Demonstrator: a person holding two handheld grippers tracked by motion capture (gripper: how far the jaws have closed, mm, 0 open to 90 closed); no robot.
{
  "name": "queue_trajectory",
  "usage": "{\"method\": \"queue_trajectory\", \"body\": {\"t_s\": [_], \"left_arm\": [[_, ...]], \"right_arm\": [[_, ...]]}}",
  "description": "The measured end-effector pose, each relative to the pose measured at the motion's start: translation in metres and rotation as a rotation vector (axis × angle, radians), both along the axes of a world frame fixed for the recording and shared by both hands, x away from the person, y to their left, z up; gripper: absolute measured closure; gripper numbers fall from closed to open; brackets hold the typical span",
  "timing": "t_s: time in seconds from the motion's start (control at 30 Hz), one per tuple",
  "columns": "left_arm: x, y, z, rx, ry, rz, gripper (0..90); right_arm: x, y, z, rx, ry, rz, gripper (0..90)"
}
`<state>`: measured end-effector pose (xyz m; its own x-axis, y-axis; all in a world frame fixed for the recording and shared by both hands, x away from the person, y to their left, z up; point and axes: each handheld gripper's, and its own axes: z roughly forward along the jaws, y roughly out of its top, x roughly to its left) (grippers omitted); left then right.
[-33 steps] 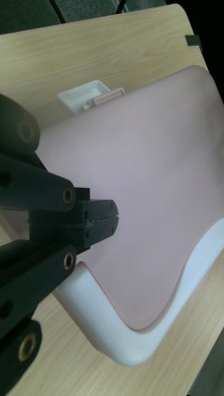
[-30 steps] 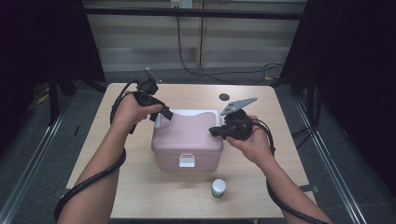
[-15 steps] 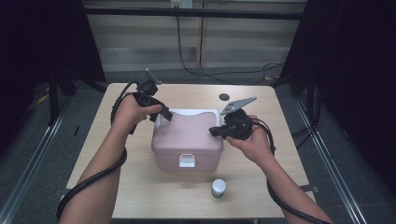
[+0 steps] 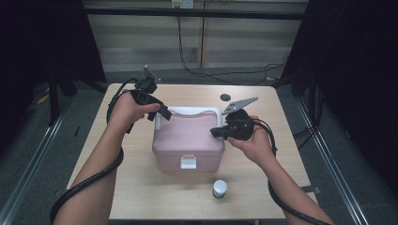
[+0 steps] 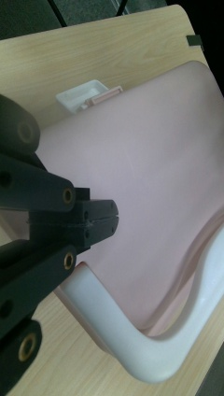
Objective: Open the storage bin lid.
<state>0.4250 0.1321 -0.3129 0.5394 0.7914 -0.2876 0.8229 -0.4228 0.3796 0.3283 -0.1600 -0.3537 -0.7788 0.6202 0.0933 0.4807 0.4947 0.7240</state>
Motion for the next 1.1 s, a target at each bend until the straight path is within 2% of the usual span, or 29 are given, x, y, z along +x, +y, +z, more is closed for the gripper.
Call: {"method": "queue_trajectory", "body": {"t_s": [0.1,0.3,0.33,0.4,0.43,0.47,0.5,0.57,0.63,0.7,0.87,1.1], "left_arm": [[-0.001,0.0,0.002,-0.001,-0.004,-0.006,33.0],[-0.005,0.001,0.006,0.007,-0.014,-0.01,33.6],[-0.005,0.002,0.009,-0.004,-0.026,-0.008,33.6],[-0.007,0.004,0.017,-0.112,-0.016,-0.022,44.4],[-0.01,0.002,0.022,-0.119,-0.028,-0.014,43.9],[-0.012,-0.001,0.026,-0.067,-0.052,-0.02,43.6],[-0.014,-0.003,0.029,-0.033,-0.064,-0.029,41.9],[-0.015,-0.004,0.03,-0.013,-0.054,-0.013,39.9],[-0.013,-0.001,0.027,0.023,-0.063,0.017,38.6],[-0.011,0.002,0.021,0.031,-0.05,0.037,37.6],[-0.006,0.004,0.008,0.051,-0.039,0.046,35.9],[0.0,-0.002,-0.002,0.066,-0.032,0.035,35.4]], "right_arm": [[-0.001,0.0,0.0,-0.002,0.002,-0.005,90.0],[-0.001,0.005,0.003,-0.042,0.006,-0.012,90.0],[-0.001,0.005,0.004,-0.048,0.008,-0.013,90.0],[0.0,0.006,0.004,-0.047,0.006,-0.017,90.0],[0.0,0.006,0.004,-0.047,0.014,-0.02,90.0],[0.0,0.006,0.004,-0.047,0.02,-0.022,90.0],[0.0,0.006,0.004,-0.045,0.019,-0.022,90.0],[0.0,0.004,0.003,-0.031,0.019,-0.021,90.0],[-0.001,0.005,0.003,-0.028,0.012,-0.023,90.0],[-0.001,0.005,0.003,-0.033,0.011,-0.025,90.0],[0.0,0.005,0.003,-0.035,0.017,-0.024,90.0],[0.0,0.005,0.003,-0.037,0.013,-0.022,90.0]]}}
